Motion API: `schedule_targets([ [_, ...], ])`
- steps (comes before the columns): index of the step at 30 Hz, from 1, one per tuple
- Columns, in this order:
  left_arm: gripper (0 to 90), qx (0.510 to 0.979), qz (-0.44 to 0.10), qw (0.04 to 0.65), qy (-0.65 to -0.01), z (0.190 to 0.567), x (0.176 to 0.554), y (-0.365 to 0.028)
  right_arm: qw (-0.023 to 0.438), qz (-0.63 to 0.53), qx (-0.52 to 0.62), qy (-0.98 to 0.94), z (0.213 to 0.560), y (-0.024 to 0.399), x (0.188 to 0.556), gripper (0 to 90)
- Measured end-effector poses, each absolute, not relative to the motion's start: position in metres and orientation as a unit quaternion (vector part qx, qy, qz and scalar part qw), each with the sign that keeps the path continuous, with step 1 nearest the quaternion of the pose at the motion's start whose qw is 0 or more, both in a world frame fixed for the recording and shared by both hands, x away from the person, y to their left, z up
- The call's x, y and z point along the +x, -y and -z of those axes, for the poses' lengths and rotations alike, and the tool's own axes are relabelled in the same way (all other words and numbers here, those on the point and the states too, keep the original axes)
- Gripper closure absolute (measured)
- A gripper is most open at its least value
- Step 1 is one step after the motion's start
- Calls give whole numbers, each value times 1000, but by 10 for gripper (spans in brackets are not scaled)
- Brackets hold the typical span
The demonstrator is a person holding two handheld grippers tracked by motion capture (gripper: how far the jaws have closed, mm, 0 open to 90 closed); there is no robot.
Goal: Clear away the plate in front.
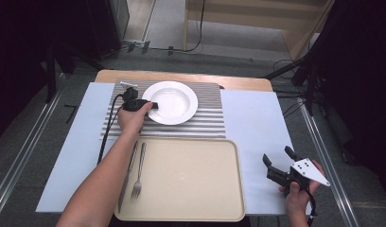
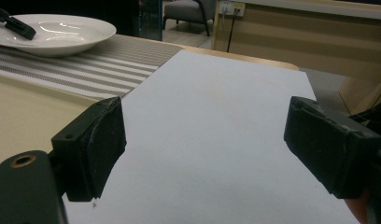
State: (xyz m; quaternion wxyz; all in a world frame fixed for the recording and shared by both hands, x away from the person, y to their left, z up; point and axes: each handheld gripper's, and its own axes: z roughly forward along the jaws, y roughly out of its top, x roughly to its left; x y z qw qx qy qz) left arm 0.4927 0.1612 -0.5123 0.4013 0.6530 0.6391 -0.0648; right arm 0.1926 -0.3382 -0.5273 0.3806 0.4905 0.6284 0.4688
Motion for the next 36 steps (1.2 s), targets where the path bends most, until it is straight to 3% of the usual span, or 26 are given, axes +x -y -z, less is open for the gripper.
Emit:
schedule_targets([
  [21,809,655,17,435,-618,492,485,-149,383,-467,492,-628,527,338,192,135],
  [36,808,664,7,435,-608,490,485,-147,384,-467,492,-627,527,338,192,133],
])
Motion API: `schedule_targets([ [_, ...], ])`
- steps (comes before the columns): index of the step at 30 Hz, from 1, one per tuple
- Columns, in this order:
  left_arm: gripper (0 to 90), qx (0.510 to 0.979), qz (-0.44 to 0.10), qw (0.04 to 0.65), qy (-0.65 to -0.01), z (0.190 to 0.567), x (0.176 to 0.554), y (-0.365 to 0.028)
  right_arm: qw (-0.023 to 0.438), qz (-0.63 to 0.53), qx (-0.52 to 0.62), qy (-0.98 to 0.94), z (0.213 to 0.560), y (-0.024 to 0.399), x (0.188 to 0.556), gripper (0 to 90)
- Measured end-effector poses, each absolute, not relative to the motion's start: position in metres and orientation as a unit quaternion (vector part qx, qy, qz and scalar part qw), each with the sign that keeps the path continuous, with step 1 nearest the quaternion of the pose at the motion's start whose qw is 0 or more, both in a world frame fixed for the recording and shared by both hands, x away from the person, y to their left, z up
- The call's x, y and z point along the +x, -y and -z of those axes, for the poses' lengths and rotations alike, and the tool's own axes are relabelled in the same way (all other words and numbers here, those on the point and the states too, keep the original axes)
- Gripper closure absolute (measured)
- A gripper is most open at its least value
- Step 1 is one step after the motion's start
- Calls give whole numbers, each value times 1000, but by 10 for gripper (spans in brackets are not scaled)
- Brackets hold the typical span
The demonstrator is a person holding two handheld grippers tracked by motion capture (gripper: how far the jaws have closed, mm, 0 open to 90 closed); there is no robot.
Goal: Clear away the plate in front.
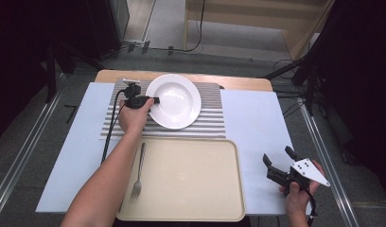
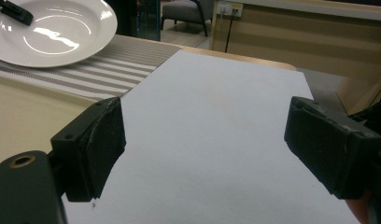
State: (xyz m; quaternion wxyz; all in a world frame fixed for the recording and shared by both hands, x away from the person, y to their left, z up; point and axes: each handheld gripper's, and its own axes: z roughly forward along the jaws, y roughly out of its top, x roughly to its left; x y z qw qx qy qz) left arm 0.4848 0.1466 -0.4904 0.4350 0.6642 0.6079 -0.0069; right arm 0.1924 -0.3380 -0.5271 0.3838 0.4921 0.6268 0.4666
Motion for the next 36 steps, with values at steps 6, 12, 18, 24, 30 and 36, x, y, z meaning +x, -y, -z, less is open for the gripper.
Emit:
schedule_targets([
  [6,798,661,10,434,-612,493,486,-147,383,-466,492,-627,527,338,192,133],
  [12,814,653,17,440,-616,493,485,-148,383,-467,492,-628,527,338,192,134],
  [18,816,640,26,439,-630,494,486,-149,383,-466,492,-628,527,338,192,133],
  [24,817,629,55,442,-637,500,488,-153,382,-467,491,-628,527,338,192,133],
  [30,817,611,78,443,-652,507,489,-157,383,-467,491,-628,527,338,192,134],
  [36,818,599,92,444,-660,508,490,-162,383,-467,492,-627,527,338,192,134],
])
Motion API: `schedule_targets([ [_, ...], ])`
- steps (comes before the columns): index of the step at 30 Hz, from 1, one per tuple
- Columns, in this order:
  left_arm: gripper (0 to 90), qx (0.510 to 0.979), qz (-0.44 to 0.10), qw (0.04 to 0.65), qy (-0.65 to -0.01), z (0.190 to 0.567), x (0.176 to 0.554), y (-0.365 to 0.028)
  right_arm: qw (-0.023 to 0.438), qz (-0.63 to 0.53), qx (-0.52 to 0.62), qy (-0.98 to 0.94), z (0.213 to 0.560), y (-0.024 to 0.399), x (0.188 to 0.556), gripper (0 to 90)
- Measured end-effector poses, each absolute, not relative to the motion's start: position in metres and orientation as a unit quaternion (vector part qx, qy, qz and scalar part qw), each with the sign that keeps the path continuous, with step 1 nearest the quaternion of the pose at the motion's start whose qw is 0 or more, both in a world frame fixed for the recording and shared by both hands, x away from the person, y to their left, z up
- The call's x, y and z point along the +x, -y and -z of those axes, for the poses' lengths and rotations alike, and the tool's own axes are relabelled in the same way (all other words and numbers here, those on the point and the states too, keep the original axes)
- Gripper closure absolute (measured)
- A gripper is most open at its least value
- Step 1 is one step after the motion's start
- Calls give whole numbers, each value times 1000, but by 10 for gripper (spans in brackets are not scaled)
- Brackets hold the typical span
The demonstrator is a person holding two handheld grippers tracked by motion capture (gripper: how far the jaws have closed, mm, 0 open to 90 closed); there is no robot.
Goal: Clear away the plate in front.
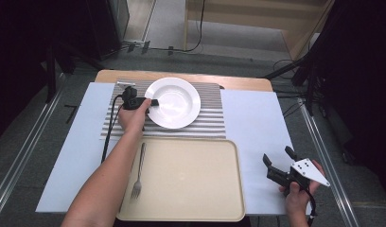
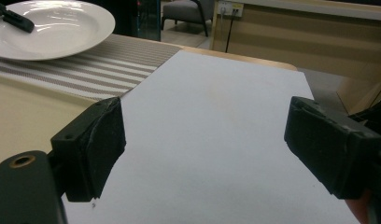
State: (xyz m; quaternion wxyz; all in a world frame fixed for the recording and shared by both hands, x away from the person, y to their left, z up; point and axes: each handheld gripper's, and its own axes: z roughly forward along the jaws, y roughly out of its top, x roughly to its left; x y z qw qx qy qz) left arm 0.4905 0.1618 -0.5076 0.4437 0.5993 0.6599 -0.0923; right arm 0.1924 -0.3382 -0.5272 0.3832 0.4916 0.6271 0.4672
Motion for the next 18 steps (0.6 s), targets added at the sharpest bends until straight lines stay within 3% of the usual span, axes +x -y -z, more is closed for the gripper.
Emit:
schedule_targets([
  [18,818,591,152,468,-639,493,486,-174,385,-467,491,-627,527,338,192,133],
])
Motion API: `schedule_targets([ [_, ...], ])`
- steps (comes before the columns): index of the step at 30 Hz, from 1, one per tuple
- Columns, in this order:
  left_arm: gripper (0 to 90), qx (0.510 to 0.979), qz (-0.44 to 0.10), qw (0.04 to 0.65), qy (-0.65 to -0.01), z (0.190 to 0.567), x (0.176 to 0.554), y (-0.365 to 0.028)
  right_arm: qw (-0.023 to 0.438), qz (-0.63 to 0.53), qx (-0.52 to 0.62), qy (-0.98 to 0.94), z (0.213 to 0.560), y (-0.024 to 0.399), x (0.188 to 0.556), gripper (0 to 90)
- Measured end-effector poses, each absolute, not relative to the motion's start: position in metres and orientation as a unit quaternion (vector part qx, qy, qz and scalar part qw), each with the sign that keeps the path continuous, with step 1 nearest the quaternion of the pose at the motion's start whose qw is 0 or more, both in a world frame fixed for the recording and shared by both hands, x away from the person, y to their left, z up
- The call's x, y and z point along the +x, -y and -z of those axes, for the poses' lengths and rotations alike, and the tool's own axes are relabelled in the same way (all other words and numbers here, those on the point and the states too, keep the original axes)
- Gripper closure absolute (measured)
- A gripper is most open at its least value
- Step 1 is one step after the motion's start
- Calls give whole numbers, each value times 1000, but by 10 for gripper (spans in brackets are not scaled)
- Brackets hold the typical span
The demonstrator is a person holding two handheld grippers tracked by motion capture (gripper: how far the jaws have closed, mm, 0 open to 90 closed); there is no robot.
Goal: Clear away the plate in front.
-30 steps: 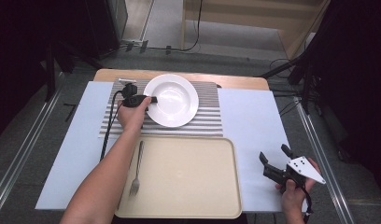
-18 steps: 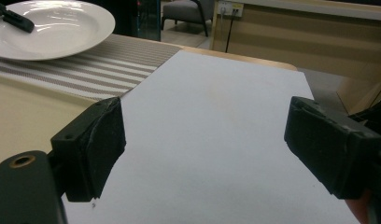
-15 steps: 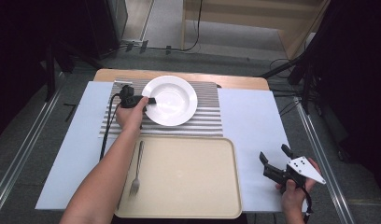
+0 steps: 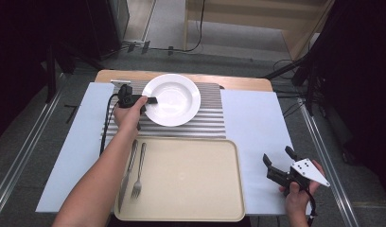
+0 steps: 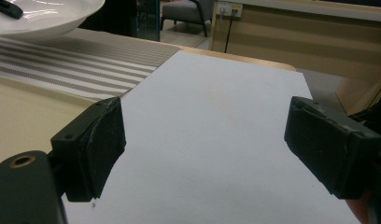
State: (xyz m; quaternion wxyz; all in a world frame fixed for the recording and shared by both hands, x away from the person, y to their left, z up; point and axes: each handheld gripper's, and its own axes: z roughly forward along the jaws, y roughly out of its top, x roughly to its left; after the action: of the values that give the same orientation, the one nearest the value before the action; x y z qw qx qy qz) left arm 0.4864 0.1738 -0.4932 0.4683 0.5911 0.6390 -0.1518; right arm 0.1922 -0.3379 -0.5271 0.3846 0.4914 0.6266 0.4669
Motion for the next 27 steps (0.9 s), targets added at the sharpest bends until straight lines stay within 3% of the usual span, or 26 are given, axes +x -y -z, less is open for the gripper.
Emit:
schedule_targets([
  [27,818,627,178,463,-601,486,459,-183,387,-464,493,-626,527,337,192,133],
])
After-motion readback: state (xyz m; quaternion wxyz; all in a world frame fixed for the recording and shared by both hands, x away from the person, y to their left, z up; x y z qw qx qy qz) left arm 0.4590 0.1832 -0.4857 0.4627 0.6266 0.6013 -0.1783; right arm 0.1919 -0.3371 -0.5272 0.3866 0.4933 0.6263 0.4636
